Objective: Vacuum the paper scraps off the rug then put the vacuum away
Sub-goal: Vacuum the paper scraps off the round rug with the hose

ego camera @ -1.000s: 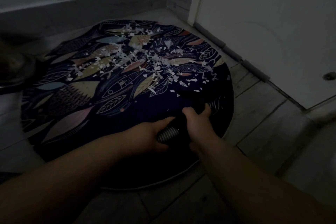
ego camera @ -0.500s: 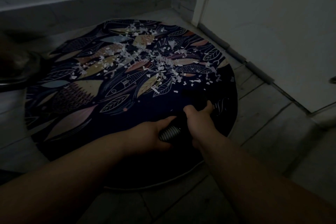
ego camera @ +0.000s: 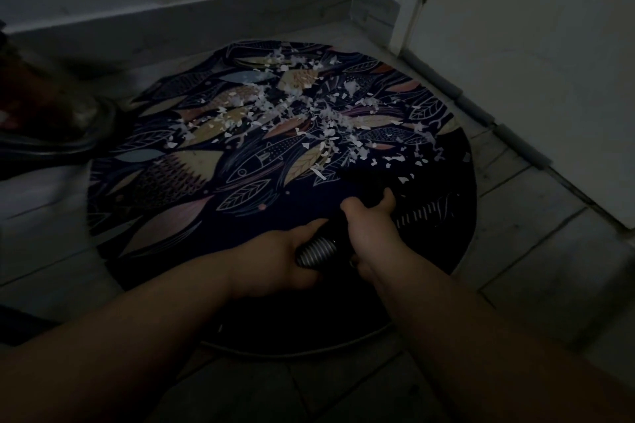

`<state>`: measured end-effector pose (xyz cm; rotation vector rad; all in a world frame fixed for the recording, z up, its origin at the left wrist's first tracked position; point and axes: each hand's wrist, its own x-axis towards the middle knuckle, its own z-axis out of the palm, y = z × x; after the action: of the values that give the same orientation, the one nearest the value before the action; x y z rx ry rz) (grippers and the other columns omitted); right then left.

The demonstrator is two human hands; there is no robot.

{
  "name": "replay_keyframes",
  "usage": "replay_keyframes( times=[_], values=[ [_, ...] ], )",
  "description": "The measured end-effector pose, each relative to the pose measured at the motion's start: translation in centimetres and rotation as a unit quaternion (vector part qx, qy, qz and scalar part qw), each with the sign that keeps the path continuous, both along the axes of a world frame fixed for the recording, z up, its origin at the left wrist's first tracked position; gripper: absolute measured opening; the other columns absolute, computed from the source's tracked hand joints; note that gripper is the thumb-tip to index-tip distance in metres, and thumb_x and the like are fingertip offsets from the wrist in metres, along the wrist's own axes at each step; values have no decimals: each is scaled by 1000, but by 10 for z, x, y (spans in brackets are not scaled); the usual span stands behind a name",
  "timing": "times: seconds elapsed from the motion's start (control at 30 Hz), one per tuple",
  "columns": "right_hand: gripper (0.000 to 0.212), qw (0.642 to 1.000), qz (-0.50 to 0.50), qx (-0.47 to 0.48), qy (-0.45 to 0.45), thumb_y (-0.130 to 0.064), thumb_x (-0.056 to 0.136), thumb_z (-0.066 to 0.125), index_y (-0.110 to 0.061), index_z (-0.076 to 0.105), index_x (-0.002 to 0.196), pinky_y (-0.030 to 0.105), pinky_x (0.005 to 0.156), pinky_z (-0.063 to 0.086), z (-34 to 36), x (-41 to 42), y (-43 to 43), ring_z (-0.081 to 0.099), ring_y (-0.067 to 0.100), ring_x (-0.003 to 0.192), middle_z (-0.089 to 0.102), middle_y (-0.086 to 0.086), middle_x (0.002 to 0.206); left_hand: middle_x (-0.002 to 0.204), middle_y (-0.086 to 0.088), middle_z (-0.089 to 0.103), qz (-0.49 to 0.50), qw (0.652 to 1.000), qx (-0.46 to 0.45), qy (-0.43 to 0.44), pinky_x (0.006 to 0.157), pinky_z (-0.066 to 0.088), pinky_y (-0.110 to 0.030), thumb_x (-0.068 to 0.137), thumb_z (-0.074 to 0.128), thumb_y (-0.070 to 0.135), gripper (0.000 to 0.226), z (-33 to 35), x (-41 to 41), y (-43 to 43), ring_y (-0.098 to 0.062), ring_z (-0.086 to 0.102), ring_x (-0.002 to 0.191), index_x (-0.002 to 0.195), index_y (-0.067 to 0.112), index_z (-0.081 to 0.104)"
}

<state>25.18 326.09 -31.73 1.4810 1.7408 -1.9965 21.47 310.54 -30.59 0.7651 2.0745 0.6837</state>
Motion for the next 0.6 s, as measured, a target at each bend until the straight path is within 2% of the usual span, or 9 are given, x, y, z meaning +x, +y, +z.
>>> replay_keyframes(
  times=[0.2,0.27,0.37,0.47,0.6],
  values=[
    [84,999,29,-2,-17,-34,89,53,-51,-4,148,56,86,54,-2,-13,-20,60,36,93,54,8,104,105,9,65,31,999,10,-9,72,55,-19,82,69,26,86,4,-1,-22,-10,68,81,145,50,15],
    [85,999,29,-9,-18,-35,86,54,-54,-3,147,57,87,53,-2,-16,-24,59,38,95,53,11,115,99,10,66,42,999,17,-17,70,55,-18,82,70,24,87,6,-2,-26,-8,68,77,145,49,16],
    [84,999,27,-14,-10,-36,85,55,-56,0,145,56,87,53,-3,-17,-28,59,37,96,52,11,119,90,14,65,37,999,19,-16,64,52,-13,82,70,23,86,8,-2,-28,2,64,67,145,48,16],
    [82,1000,14,-17,-9,-35,87,55,-55,1,147,56,87,53,-5,-15,-24,58,37,97,50,12,122,92,10,66,26,999,13,-17,67,54,-18,82,69,23,86,8,-3,-24,-6,66,72,144,49,16],
    [81,1000,4,-16,-8,-33,91,53,-51,0,149,56,85,54,-3,-13,-13,59,37,96,50,13,123,86,10,65,21,999,17,-21,63,52,-15,82,69,23,85,9,-2,-13,-1,63,63,144,48,16]
  ],
)
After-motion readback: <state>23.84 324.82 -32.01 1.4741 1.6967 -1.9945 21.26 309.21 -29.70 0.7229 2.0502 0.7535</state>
